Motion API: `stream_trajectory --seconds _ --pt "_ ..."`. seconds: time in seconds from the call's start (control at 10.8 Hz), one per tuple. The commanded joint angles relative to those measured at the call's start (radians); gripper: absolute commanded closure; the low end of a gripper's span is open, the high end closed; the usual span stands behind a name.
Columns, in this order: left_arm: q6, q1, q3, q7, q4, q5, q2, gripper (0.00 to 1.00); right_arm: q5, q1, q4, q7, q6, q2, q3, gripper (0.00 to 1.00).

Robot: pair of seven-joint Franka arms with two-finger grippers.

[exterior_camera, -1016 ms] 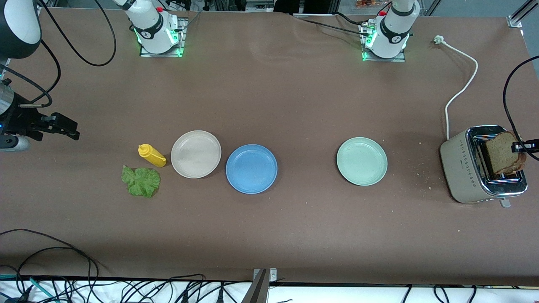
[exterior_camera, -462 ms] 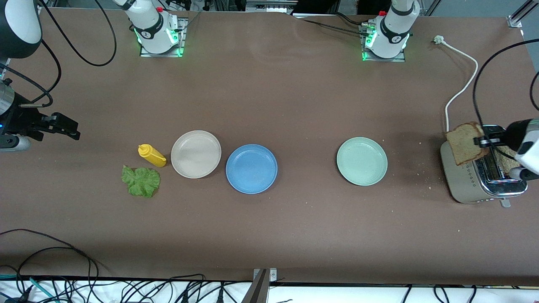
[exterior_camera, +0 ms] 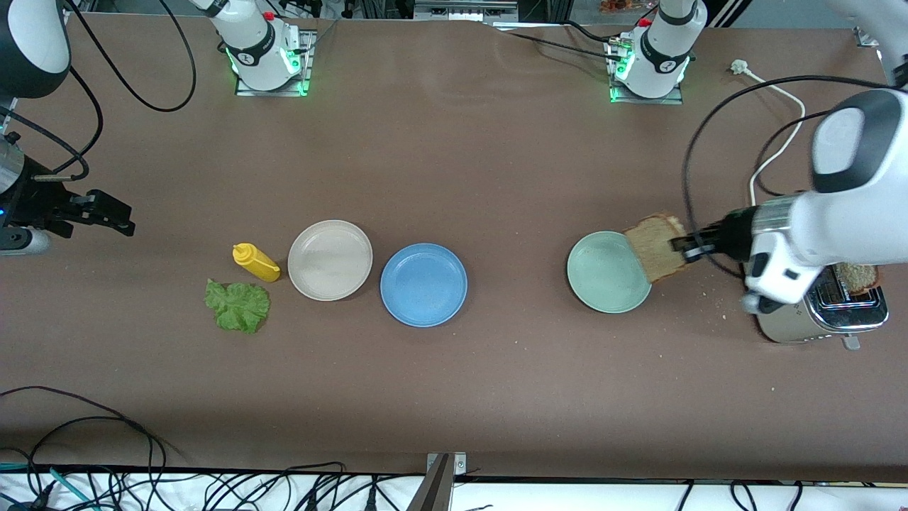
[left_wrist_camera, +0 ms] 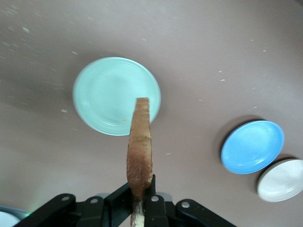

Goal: Make sandwich in blue plate with both arms
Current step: 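Carry the bread slice over the blue plate with the left gripper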

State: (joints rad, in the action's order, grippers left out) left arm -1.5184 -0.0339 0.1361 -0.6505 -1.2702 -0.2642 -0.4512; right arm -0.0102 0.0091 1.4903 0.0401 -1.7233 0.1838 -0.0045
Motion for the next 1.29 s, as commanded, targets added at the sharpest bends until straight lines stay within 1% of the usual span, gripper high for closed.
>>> stream_trajectory --seconds 0.0,0.09,0.37,0.46,0.55,0.83,0.92,1.11,1.2 --pt "-0.181 -0.156 -0.007 -0.229 -0.003 -0.087 -0.056 1.00 -0.007 0.000 -0.005 0.001 0.002 -0.009 0.001 0.00" --pt "-0.294 -0.216 -0.007 -0.300 -0.003 -0.134 -0.090 1.00 -0.007 -0.001 -0.005 0.001 0.002 -0.009 0.001 0.00" --pt "-0.562 -0.374 -0.009 -0.438 -0.003 -0.168 -0.177 1.00 -0.007 0.003 -0.005 0.001 0.002 -0.009 0.003 0.00" --pt "-0.660 -0.444 -0.010 -0.460 -0.005 -0.164 -0.210 1.00 -0.007 0.005 -0.005 0.001 0.002 -0.009 0.001 0.00" --pt "-0.740 -0.478 -0.010 -0.474 -0.003 -0.164 -0.237 1.00 -0.007 0.005 -0.005 0.001 0.002 -0.009 0.001 0.00" --pt "-0.902 -0.555 -0.010 -0.480 -0.003 -0.165 -0.296 1.00 -0.007 0.005 -0.005 0.001 0.002 -0.009 0.001 0.00" --pt "-0.934 -0.570 -0.012 -0.479 -0.003 -0.162 -0.317 1.00 -0.007 0.005 -0.005 0.001 0.002 -0.009 0.001 0.00" --pt "-0.954 -0.587 -0.016 -0.477 0.008 -0.161 -0.372 1.00 -0.007 0.005 -0.005 0.001 0.002 -0.009 0.001 0.00" --pt "-0.992 -0.590 -0.016 -0.477 0.006 -0.161 -0.382 1.00 -0.007 0.005 -0.005 0.001 0.002 -0.009 0.001 0.00"
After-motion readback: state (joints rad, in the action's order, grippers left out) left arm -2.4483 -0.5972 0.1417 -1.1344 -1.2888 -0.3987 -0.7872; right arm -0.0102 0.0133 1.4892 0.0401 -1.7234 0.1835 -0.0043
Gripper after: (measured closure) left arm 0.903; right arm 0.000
